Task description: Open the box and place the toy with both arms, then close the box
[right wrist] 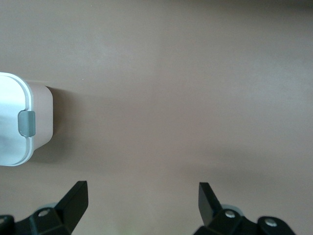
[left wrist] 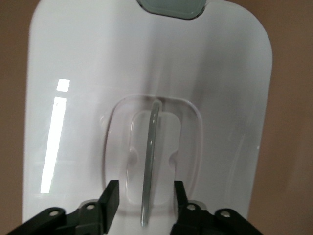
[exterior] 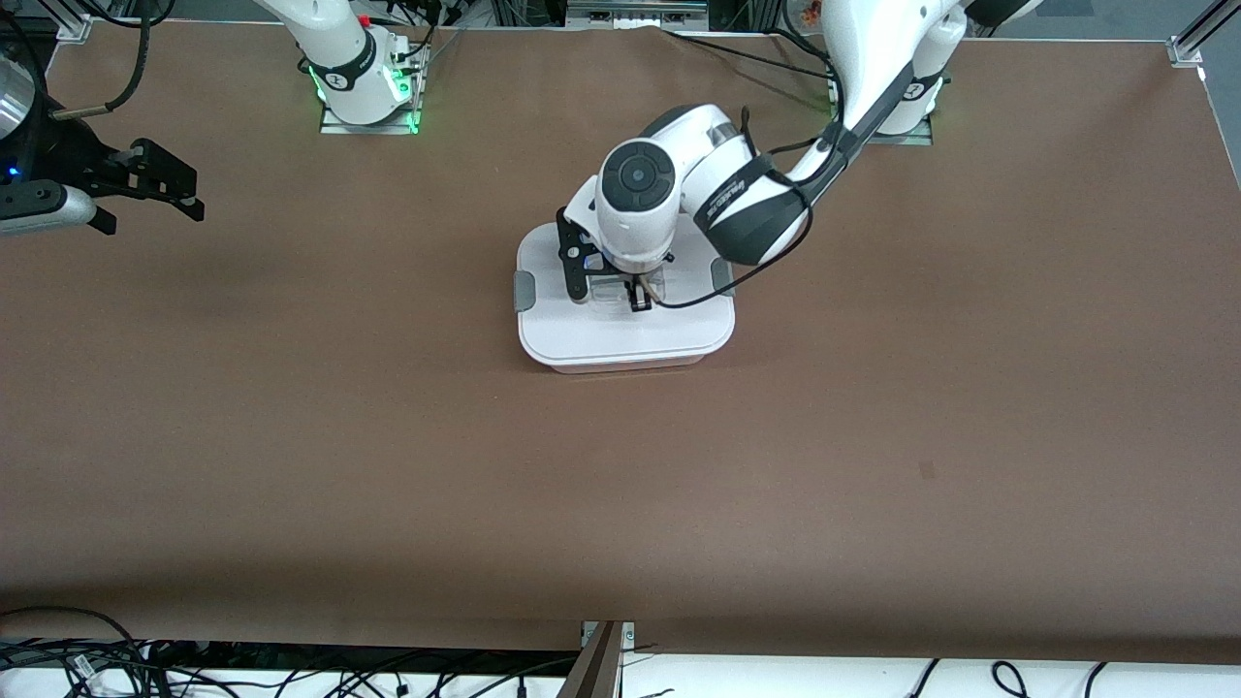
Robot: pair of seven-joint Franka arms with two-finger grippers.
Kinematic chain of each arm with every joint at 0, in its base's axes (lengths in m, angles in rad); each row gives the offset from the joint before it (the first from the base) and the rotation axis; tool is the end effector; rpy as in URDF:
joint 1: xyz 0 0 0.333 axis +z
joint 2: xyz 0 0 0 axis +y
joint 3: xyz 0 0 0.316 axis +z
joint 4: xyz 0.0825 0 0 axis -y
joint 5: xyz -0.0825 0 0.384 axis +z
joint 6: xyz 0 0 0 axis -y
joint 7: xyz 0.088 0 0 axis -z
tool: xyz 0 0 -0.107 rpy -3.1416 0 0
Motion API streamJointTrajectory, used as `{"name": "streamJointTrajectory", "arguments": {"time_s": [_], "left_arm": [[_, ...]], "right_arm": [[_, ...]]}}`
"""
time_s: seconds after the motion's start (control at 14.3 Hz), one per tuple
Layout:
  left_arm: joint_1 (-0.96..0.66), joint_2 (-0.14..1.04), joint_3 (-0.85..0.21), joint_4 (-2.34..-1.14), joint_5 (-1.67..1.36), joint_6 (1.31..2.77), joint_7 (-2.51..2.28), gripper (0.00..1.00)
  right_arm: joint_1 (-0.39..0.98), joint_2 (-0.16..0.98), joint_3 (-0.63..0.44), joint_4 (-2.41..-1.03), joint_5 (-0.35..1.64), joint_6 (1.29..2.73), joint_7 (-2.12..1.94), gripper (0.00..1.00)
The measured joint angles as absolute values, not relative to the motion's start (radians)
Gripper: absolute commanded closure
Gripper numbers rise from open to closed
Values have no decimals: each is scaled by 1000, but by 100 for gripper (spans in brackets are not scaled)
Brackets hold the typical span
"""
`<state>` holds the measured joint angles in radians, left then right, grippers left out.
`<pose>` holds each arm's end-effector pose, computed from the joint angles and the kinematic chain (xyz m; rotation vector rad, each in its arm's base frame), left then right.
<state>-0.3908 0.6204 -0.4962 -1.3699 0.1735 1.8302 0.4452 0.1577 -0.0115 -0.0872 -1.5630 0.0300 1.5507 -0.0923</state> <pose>0.5073 -0.4884 0.3785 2.4044 -1.8611 -0.1692 0.5476 0.0416 0.6328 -3.1002 -0.2538 0.0008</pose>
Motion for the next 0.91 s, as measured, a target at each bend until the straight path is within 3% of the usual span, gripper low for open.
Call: {"name": "streamJointTrajectory", "arguments": {"time_s": [0.28,0.7,0.91], "left_arm": [[-288,473,-494,-1366,139,1707,325,0],[94,289,-484,-1364,133,1461,294,0],[109,236,-388,-1374,132,1447,148,0]], "right_arm": [[158,-11,-87,-1561,30,1551,-92,0],[159,-11,-84,-1557,30,1551,-93,0],[159,-11,-84,-1556,29,1551,-121,0]]}}
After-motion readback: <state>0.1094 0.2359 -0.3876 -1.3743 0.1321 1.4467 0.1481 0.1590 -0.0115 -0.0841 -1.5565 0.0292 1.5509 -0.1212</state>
